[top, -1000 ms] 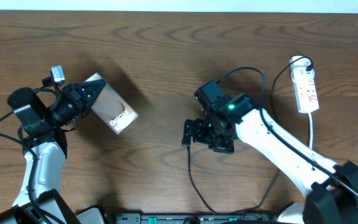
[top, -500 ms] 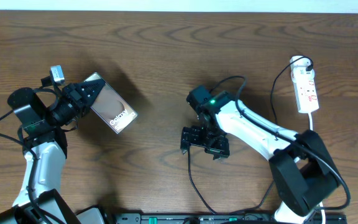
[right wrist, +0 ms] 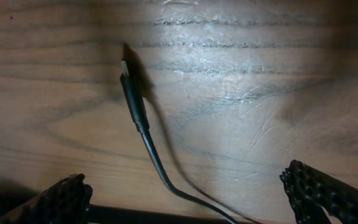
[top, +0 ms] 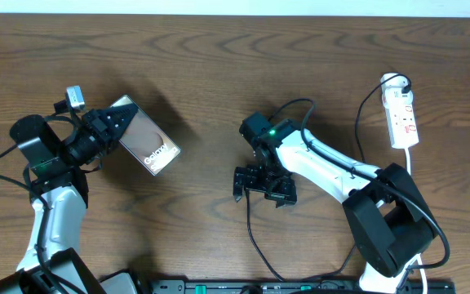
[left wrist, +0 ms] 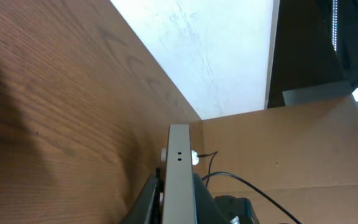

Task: Plug charger to phone and switch on socket
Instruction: 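Move the right gripper down over the black cable's USB-C plug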

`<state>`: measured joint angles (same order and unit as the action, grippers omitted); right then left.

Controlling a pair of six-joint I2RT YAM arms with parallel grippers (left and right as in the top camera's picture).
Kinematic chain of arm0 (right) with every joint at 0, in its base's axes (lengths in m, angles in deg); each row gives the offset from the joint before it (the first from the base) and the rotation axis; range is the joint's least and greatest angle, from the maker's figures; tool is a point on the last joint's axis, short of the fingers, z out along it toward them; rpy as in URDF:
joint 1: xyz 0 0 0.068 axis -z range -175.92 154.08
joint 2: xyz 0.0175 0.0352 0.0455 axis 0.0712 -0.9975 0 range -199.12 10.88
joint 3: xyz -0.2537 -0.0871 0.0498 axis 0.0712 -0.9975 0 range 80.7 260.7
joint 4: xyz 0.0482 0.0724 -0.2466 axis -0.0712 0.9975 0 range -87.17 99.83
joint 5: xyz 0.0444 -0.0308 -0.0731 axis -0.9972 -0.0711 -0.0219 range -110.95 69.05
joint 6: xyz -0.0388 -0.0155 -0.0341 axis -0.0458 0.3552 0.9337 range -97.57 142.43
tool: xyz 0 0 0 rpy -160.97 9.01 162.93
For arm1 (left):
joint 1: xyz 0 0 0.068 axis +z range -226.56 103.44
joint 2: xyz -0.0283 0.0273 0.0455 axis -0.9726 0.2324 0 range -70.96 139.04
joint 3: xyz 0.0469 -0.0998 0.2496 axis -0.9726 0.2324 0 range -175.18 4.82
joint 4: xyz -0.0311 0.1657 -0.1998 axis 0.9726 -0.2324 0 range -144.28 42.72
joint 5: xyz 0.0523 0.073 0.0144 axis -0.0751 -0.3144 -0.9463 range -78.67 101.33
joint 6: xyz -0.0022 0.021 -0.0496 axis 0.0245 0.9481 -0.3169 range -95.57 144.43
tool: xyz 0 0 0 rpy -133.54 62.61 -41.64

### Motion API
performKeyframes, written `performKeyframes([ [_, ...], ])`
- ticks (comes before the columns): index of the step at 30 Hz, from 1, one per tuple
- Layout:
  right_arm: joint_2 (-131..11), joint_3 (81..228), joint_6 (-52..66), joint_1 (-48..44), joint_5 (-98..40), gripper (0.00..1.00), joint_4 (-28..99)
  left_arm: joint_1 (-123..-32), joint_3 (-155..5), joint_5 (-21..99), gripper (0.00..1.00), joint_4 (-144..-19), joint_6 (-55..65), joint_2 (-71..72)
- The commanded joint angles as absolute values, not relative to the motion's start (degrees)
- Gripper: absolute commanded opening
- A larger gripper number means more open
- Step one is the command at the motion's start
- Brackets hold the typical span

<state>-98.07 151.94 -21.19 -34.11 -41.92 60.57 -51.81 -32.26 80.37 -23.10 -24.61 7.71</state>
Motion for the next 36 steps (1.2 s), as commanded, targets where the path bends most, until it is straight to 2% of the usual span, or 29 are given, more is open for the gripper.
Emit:
performKeyframes([
  [1,-98.2,152.93,-21.21,-35.01,-41.03,0.99,59.32,-51.5,-32.52,81.18,0.08,-22.79,-24.02,8.04],
  [15,-100.65,162.28,-15.18,-36.43,-39.5,0.98,67.04,-51.5,-32.52,81.13,0.08,-22.79,-24.04,8.06],
  [21,-107.18,171.38,-13.8,-38.05,-37.99,0.9,74.25,-51.5,-32.52,81.2,0.08,-23.08,-24.04,8.06],
  [36,-108.08,169.87,-19.33,-40.19,-34.36,0.98,73.72,-51.5,-32.52,81.4,0.07,-23.25,-24.06,8.06],
])
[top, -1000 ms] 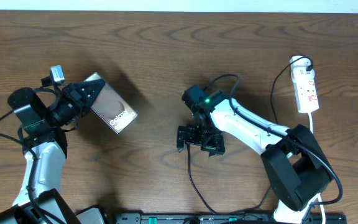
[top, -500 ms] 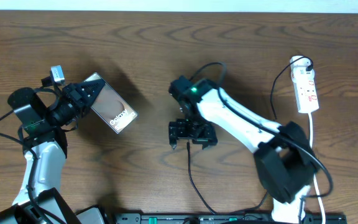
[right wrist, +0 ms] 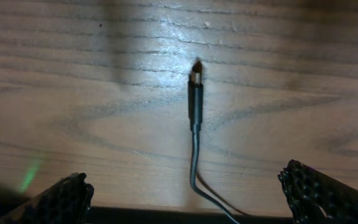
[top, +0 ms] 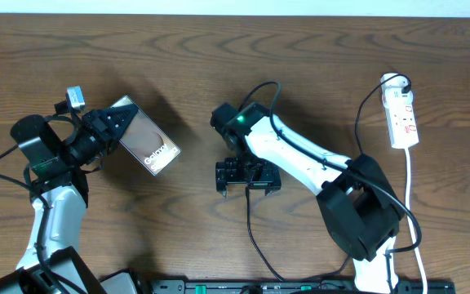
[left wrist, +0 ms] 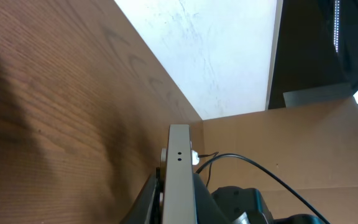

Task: Plug charger to phone and switch on socket
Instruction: 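Move the right gripper down over the black cable's USB-C plug, then lower the right gripper and close it on the USB-C plug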

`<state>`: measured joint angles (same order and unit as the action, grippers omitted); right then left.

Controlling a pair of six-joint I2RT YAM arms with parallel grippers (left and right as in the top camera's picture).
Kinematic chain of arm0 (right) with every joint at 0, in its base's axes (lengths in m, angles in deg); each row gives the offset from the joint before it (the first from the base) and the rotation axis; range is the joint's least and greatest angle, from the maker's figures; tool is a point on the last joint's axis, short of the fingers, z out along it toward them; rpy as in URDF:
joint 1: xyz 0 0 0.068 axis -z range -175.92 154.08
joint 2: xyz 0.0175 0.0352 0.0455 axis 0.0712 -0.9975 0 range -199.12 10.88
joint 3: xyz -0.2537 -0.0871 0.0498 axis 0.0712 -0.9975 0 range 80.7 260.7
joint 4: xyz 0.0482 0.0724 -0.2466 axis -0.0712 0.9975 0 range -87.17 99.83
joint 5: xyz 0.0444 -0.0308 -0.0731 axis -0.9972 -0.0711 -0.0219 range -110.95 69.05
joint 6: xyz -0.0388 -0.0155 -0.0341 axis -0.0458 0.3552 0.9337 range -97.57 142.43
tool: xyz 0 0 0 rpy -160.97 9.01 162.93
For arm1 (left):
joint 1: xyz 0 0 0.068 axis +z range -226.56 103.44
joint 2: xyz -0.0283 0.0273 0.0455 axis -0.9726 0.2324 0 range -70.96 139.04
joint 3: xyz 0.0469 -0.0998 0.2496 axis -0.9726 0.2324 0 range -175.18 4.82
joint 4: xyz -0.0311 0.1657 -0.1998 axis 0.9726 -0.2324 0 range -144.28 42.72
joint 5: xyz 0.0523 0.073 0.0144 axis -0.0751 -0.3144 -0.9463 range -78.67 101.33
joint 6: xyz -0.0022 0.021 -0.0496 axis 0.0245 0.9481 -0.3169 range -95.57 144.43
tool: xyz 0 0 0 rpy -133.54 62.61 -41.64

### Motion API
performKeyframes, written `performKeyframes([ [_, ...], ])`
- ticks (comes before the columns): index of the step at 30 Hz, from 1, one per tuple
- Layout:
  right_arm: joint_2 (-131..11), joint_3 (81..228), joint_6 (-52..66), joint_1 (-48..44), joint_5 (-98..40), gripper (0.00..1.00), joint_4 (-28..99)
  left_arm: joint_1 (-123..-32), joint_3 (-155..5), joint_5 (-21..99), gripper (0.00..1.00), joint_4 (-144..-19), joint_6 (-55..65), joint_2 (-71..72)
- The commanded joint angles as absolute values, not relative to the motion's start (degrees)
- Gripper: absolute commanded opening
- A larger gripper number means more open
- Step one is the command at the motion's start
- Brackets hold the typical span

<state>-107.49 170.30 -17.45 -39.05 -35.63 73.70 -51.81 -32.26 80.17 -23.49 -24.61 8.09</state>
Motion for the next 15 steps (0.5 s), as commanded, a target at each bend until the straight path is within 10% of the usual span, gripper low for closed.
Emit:
performKeyframes([
  [1,-108.37,169.87,-19.33,-40.32,-34.36,0.98,73.7,-51.5,-32.52,81.42,0.07,-23.25,-24.06,8.06],
  [15,-110.97,169.87,-20.18,-40.54,-34.23,0.9,71.1,-51.5,-32.52,81.4,0.08,-24.3,-24.06,8.06],
])
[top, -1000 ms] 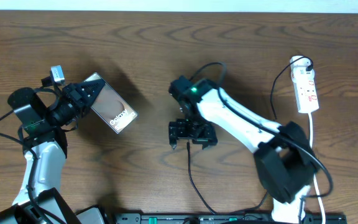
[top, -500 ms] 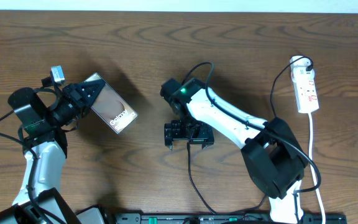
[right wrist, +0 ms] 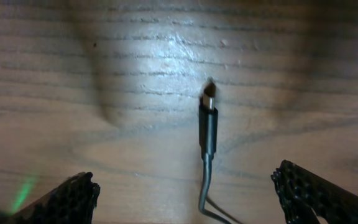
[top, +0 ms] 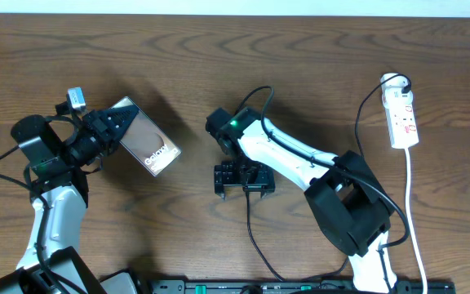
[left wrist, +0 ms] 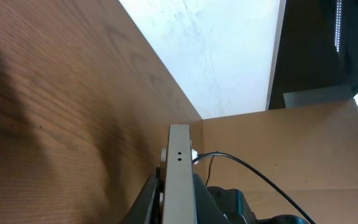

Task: Plug charger to phone and switch on socket
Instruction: 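Lower the right gripper and close it on the USB-C plug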

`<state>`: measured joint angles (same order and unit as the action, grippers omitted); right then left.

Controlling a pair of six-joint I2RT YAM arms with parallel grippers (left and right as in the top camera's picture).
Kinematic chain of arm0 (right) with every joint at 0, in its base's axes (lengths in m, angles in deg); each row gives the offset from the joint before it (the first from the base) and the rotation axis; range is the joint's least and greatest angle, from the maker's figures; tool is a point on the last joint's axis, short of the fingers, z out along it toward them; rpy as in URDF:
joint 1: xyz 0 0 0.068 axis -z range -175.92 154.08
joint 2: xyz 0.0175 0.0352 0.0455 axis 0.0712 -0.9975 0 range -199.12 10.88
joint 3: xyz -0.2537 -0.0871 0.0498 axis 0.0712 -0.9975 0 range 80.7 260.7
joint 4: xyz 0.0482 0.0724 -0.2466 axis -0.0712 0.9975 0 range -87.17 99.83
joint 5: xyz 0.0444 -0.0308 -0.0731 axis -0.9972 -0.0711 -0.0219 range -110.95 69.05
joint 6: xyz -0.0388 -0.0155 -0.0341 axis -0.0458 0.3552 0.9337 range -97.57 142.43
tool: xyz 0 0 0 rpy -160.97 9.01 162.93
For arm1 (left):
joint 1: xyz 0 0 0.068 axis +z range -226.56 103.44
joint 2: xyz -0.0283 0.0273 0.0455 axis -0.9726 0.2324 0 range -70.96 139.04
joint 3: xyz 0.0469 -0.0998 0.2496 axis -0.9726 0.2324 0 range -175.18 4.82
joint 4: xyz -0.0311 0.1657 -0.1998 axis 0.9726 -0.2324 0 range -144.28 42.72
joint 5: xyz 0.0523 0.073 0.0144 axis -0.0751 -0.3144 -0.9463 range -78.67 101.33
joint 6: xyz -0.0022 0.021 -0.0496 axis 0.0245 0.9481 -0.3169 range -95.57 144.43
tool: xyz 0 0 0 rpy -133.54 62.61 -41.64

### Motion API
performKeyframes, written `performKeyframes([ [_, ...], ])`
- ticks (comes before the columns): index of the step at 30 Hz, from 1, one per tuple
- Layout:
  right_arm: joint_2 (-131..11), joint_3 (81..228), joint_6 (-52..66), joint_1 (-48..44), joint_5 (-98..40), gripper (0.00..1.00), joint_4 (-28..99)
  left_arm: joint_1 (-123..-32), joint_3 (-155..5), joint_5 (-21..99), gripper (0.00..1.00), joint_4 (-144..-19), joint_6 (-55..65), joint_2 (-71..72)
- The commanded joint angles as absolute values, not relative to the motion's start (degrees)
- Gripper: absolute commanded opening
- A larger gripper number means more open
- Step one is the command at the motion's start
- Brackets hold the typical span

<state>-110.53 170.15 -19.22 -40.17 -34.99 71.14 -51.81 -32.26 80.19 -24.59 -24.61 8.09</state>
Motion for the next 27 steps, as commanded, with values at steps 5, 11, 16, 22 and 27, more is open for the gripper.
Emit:
performKeyframes([
  [5,-111.03,169.82,-23.02,-40.61,-31.5,0.91,71.12,-51.5,-32.52,81.4,0.07,-24.3,-24.06,8.06],
  [11,-111.82,169.82,-23.04,-40.67,-31.67,0.91,71.08,-51.5,-32.52,81.86,0.07,-24.32,-24.06,8.06],
  [16,-113.72,169.82,-23.18,-40.98,-32.3,0.87,70.84,-51.5,-32.52,81.83,0.08,-24.3,-24.06,8.06],
  [22,-114.29,169.82,-23.15,-41.0,-32.46,0.87,70.86,-51.5,-32.52,81.86,0.08,-24.32,-24.06,8.06],
  [27,-115.34,169.82,-23.15,-41.02,-32.46,0.85,70.75,-51.5,-32.52,81.88,0.07,-24.32,-24.06,8.06],
])
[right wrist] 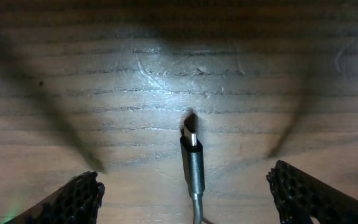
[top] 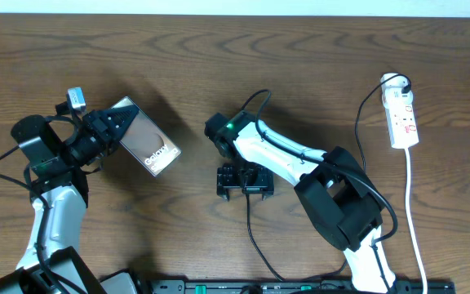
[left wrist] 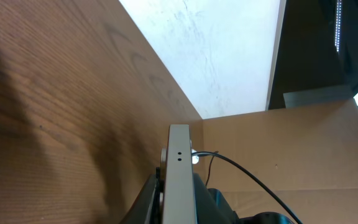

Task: Plug charger to phone and switch on socket
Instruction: 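Lower the right gripper and close it on the USB-C plug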

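Observation:
My left gripper (top: 108, 126) is shut on the phone (top: 148, 143), held tilted above the table at the left; the left wrist view shows the phone's (left wrist: 178, 180) thin edge end-on between the jaws. The black charger plug (right wrist: 192, 158) lies flat on the wood, tip pointing away, midway between the fingertips of my right gripper (right wrist: 189, 196), which is open and low over it. From overhead that right gripper (top: 246, 180) sits at table centre, with the cable (top: 251, 233) trailing toward the near edge. The white socket strip (top: 403, 112) lies at the far right.
A white cable (top: 414, 212) runs from the socket strip down the right side. A black rail (top: 300, 286) lines the near table edge. A cardboard wall (left wrist: 291, 149) shows in the left wrist view beyond the table.
My right gripper has shifted slightly, so the plug now sits centred between its open fingers and closer to the camera. The left gripper and phone have not moved.
The left gripper held the phone still throughout. My right gripper was open to the right of the plug, which lay off to the left in its view. It then stood farther left with the plug near centre, and now straddles the plug closely.

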`<state>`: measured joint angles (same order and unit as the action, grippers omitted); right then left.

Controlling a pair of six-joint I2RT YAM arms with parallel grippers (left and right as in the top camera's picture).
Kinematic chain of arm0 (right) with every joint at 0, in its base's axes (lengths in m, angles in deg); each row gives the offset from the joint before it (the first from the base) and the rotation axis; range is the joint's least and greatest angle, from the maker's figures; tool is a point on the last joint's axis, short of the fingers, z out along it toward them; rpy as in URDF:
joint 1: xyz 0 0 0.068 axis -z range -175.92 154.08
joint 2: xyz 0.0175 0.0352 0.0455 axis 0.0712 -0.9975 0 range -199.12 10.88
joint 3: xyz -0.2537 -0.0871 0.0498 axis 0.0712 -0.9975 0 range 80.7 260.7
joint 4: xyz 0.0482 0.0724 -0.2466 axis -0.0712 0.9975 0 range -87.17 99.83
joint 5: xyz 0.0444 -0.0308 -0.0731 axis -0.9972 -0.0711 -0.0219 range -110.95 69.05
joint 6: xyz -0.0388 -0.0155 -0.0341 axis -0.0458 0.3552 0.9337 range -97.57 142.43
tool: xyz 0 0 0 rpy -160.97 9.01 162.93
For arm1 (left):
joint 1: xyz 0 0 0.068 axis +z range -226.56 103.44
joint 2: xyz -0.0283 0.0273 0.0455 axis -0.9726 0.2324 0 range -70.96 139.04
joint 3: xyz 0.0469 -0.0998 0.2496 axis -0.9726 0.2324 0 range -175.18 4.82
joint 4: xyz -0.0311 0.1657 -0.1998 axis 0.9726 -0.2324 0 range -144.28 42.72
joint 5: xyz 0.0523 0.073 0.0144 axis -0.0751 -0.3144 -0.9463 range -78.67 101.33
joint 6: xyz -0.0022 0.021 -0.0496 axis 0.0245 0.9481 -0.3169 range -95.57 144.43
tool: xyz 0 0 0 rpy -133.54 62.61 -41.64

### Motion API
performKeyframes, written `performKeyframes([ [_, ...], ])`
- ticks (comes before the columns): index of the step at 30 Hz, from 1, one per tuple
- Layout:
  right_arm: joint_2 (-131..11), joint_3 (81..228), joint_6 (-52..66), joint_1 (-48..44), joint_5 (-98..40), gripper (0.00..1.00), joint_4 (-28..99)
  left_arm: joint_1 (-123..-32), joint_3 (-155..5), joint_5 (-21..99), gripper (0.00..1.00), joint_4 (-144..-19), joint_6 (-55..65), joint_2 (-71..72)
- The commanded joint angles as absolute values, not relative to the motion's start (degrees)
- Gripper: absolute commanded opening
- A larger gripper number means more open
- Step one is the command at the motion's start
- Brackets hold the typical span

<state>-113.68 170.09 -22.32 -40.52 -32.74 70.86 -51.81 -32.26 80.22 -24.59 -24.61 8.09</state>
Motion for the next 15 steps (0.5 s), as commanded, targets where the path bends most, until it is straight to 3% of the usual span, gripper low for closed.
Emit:
performKeyframes([
  [1,-115.6,169.82,-23.13,-41.02,-32.46,0.83,70.75,-51.5,-32.52,81.88,0.07,-24.32,-24.06,8.06],
  [5,-116.87,169.82,-23.11,-41.02,-32.48,0.71,70.51,-51.5,-32.52,81.88,0.07,-24.32,-24.06,8.06],
  [12,-117.3,169.82,-22.72,-41.02,-32.46,0.64,70.27,-51.5,-32.52,81.86,0.08,-24.3,-24.06,8.06],
  [15,-117.39,169.82,-22.69,-41.02,-32.46,0.56,70.07,-51.5,-32.52,81.86,0.07,-24.3,-24.06,8.06],
])
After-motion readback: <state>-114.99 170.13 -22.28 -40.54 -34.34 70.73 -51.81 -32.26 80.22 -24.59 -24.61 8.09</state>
